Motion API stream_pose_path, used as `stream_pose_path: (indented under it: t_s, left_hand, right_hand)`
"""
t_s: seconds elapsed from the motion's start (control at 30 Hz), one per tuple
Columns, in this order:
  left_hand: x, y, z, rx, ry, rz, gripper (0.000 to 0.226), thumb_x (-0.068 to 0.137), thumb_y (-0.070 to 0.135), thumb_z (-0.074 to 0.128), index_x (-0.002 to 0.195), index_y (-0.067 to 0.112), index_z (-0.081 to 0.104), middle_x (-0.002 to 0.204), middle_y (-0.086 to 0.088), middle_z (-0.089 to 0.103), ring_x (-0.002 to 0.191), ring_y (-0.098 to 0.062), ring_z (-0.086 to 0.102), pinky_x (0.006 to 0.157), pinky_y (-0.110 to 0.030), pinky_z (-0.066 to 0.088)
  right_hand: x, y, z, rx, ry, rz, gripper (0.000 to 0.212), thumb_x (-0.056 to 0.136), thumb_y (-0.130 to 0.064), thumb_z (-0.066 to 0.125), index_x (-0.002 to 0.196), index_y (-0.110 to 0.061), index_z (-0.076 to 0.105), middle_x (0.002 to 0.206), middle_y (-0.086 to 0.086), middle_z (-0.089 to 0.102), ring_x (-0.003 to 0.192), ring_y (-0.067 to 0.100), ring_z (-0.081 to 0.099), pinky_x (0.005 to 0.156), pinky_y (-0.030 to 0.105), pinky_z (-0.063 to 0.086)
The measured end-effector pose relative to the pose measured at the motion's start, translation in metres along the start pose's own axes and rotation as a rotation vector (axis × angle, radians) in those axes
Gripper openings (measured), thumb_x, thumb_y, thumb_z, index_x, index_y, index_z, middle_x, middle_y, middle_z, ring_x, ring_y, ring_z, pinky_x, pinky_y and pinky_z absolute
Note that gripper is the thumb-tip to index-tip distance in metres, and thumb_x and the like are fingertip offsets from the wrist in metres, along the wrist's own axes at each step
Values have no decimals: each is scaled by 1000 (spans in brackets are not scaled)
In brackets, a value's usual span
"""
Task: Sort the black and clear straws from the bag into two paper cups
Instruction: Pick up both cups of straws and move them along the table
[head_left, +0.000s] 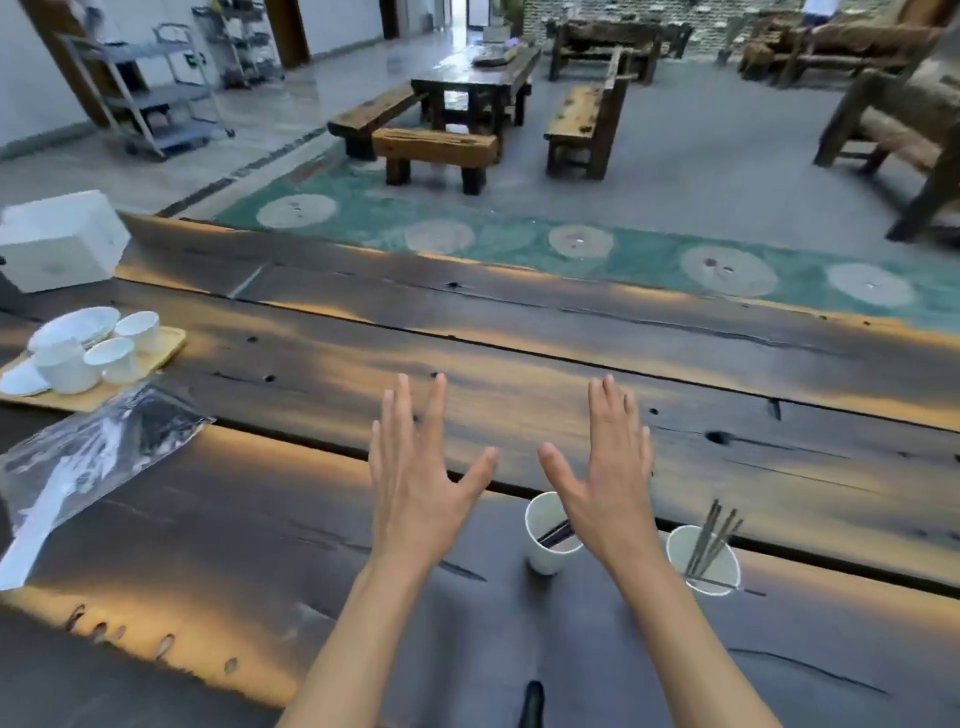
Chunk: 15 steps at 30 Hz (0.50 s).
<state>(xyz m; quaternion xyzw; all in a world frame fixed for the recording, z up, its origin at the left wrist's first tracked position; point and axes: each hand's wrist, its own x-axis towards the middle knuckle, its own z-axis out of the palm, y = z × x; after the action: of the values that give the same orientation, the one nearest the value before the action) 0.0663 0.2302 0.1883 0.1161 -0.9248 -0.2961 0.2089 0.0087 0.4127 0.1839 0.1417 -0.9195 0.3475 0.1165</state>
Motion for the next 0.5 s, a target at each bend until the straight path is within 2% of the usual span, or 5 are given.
stream_pose_path:
  t_s: [0.13,0.23,0.37,0.5]
  left_hand:
    - [2,43,47,-52,-86,49,92,82,71,45,158,39,4,169,1,-11,154,-15,-15,123,-40,-3]
    - [-3,62,75,-61,-158,85,94,81,71,45,158,40,2,168,3,-13,153,-14,-17,124,-41,-3]
    - [-5,72,99,-56,-215,81,95,79,72,45,158,40,3,169,0,-8,154,-16,-13,124,-43,0]
    - [-7,64,109,-96,-266,75,95,78,72,47,157,43,2,169,2,-9,154,-14,-12,122,-38,-3]
  right_hand:
    - [-5,60,-43,-57,85,111,89,84,-65,36,158,-22,12,167,-6,6,154,21,-3,122,48,0]
    - [-11,92,-63,-84,120,190,87,88,-62,41,159,-22,11,167,-7,5,154,21,-4,122,49,0]
    - [-12,115,-69,-108,124,244,86,89,-57,48,159,-22,11,168,-5,5,154,21,-4,122,48,-2]
    - [-18,125,-70,-40,145,316,85,88,-57,47,159,-23,12,167,-9,6,154,17,-5,120,41,-5]
